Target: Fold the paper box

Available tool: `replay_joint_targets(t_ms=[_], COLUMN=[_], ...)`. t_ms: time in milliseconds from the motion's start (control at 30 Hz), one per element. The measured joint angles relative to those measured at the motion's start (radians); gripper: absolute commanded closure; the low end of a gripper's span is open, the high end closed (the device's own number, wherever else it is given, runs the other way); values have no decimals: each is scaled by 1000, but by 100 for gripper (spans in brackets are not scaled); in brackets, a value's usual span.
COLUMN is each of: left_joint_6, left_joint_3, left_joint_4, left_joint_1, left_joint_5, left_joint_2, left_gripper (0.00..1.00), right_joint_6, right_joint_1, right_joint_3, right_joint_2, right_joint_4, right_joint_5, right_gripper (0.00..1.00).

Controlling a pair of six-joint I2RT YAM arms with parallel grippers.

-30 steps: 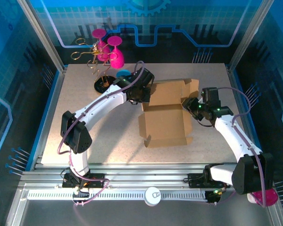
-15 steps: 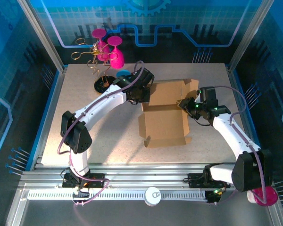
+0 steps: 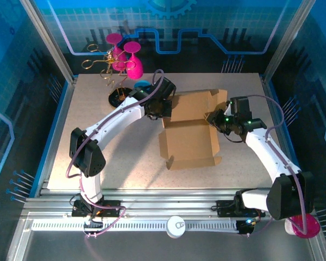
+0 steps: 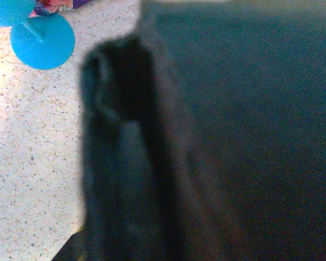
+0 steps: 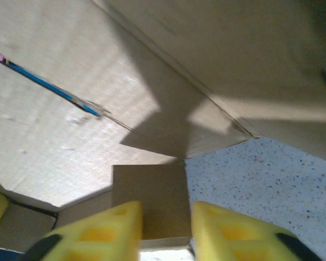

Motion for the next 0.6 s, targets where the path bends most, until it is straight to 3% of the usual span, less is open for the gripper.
replay_joint_targets(t_ms=[367,600], left_joint_6=[11,40], left_joint_3=[45,104], left_joint_4=[-33,-87], left_joint_1=[45,71], left_joint_5=[63,115], left_joint_2=[0,0], left_gripper=[100,100], right_joint_6=[-297,-476], right_joint_1=[-97,-155], right_joint_3=[102,103], right_joint_2=[-214,-161], right_joint_4=[-14,63], right_joint_5=[30,-6], right_gripper=[45,41])
